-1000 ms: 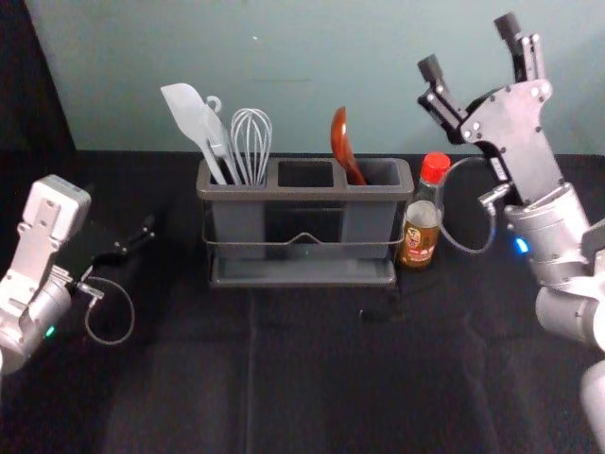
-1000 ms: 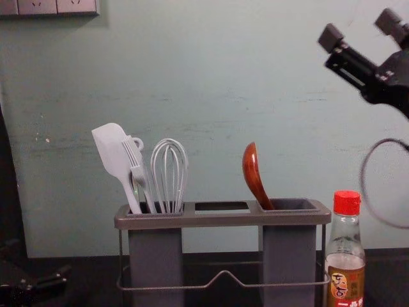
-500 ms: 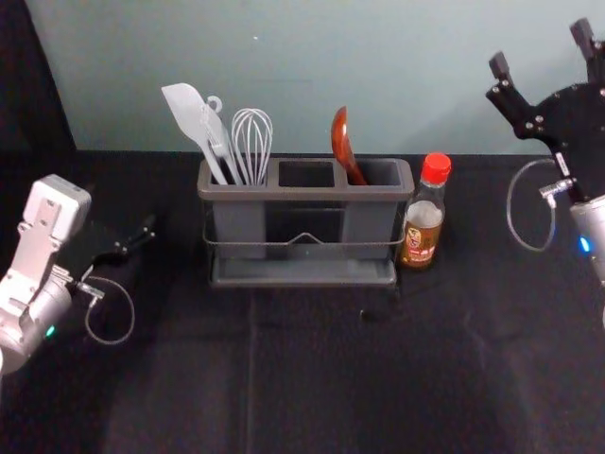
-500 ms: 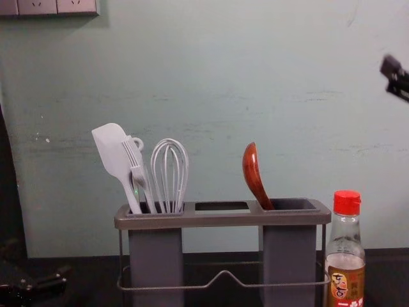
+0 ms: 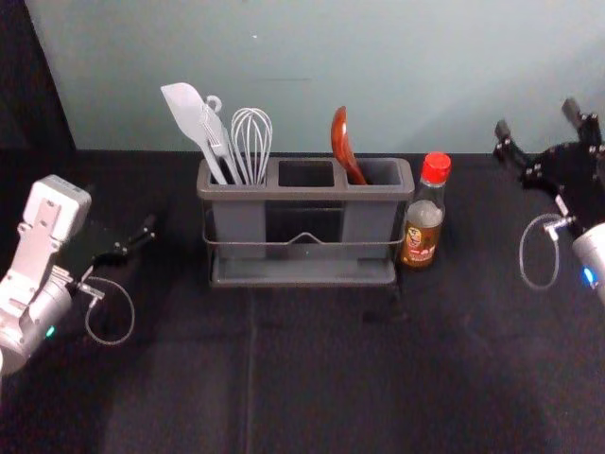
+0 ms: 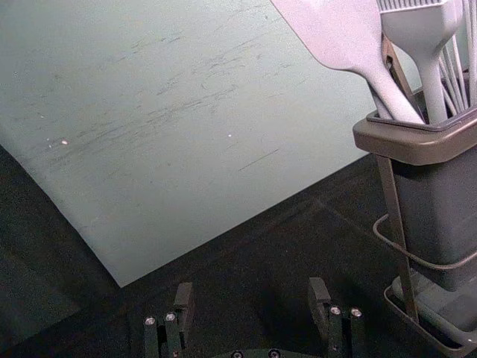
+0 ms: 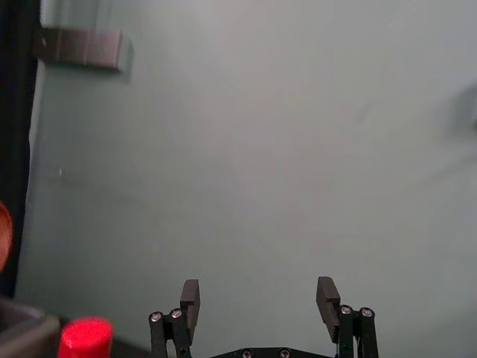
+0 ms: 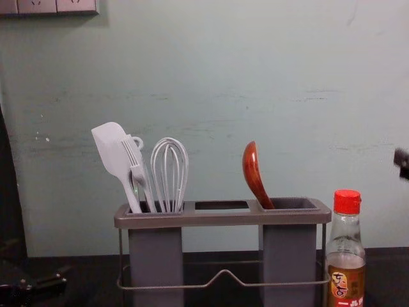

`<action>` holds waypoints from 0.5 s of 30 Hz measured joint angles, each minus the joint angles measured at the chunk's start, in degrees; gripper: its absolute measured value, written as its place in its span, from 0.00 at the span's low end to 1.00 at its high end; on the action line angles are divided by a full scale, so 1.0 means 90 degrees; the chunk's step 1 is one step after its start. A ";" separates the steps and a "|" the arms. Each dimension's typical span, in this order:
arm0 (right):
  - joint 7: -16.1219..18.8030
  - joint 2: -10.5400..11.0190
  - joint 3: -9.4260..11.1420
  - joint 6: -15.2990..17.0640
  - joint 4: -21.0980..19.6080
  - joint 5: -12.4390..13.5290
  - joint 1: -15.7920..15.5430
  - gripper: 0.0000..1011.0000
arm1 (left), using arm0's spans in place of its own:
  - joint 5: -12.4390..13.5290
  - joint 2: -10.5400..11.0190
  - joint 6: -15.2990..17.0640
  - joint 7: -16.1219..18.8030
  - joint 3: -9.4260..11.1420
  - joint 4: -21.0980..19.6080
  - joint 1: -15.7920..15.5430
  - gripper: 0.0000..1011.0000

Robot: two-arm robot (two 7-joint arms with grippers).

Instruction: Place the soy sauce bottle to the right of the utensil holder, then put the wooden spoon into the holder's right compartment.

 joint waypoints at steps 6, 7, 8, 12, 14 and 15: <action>0.0116 0.0073 -0.0118 0.0526 0.0292 0.0220 0.0058 0.99 | 0.0000 0.0000 0.0000 0.0000 0.0000 0.0000 0.0000 0.99; 0.0143 0.0083 -0.0135 0.0579 0.0325 0.0250 0.0063 0.99 | 0.0000 0.0000 0.0000 0.0000 0.0000 0.0000 0.0000 0.99; 0.0187 0.0101 -0.0164 0.0659 0.0367 0.0303 0.0073 0.99 | 0.0000 0.0000 0.0000 0.0000 0.0000 0.0000 0.0000 0.99; 0.0239 0.0121 -0.0211 0.0695 0.0420 0.0429 0.0079 0.99 | 0.0000 0.0000 0.0000 0.0000 0.0000 0.0000 0.0000 0.99; 0.0319 0.0124 -0.0232 0.0507 0.0466 0.0531 0.0107 0.99 | 0.0000 0.0000 0.0000 0.0000 0.0000 0.0000 0.0000 0.99; 0.0326 0.0125 -0.0233 0.0493 0.0470 0.0536 0.0109 0.99 | 0.0000 0.0000 0.0000 0.0000 0.0000 0.0000 0.0000 0.99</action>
